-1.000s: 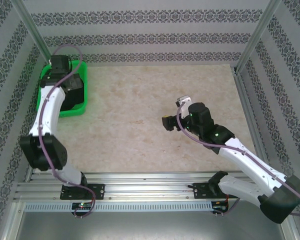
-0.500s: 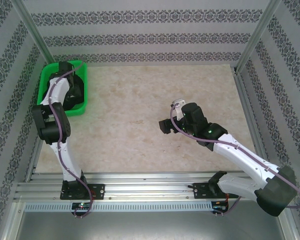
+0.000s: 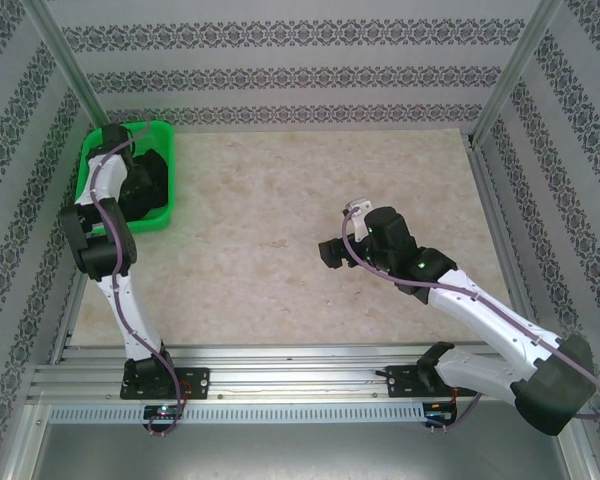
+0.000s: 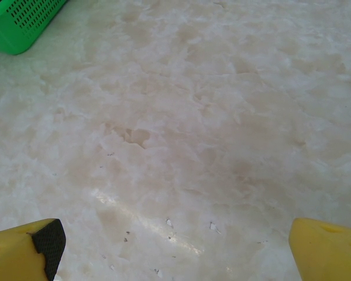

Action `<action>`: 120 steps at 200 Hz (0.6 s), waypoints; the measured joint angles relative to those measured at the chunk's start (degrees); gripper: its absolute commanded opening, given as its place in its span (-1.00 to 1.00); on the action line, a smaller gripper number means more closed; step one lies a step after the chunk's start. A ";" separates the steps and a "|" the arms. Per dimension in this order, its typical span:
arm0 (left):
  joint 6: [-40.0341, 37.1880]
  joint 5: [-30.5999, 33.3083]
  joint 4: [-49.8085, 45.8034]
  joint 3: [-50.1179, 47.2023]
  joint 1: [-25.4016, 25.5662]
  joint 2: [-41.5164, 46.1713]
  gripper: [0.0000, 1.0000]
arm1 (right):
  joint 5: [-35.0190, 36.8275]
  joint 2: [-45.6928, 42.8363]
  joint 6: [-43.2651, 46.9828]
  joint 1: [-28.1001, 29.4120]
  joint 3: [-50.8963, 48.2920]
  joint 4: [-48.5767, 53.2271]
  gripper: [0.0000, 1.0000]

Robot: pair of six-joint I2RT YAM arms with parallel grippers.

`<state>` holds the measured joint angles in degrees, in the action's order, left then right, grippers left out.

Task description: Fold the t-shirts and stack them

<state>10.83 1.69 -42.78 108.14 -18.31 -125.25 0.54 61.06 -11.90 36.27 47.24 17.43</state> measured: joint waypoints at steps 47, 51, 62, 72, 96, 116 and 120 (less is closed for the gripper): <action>0.22 -6.93 0.02 2.03 -1.57 1.49 -1.00 | 0.02 -3.17 -0.81 0.00 -1.79 -0.48 0.96; 0.26 -7.37 0.11 1.75 -1.57 2.12 -1.00 | 0.02 -3.19 -0.87 0.00 -1.81 -0.46 0.96; 0.48 -8.72 0.33 0.76 -1.55 5.01 -1.00 | 0.02 -3.17 -1.29 0.00 -1.81 -0.52 0.96; 0.87 -9.86 0.66 -0.11 -1.53 8.55 -1.00 | 0.02 -3.17 -1.49 0.00 -1.90 -0.57 0.97; 1.68 -12.59 0.79 0.35 -1.20 18.25 -1.00 | 0.02 -3.10 -1.75 0.00 -2.12 -1.25 0.96; 2.10 -14.86 0.68 4.39 0.20 24.85 -1.00 | 0.02 -2.32 -1.99 0.00 -2.27 -2.32 0.96; 2.14 -15.28 0.66 5.55 0.59 25.64 -1.00 | 0.02 -2.05 -2.10 0.00 -2.34 -2.69 0.97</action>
<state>12.97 -13.58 -42.13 113.69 -17.72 -99.61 0.56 59.00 -14.00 36.27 44.91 14.74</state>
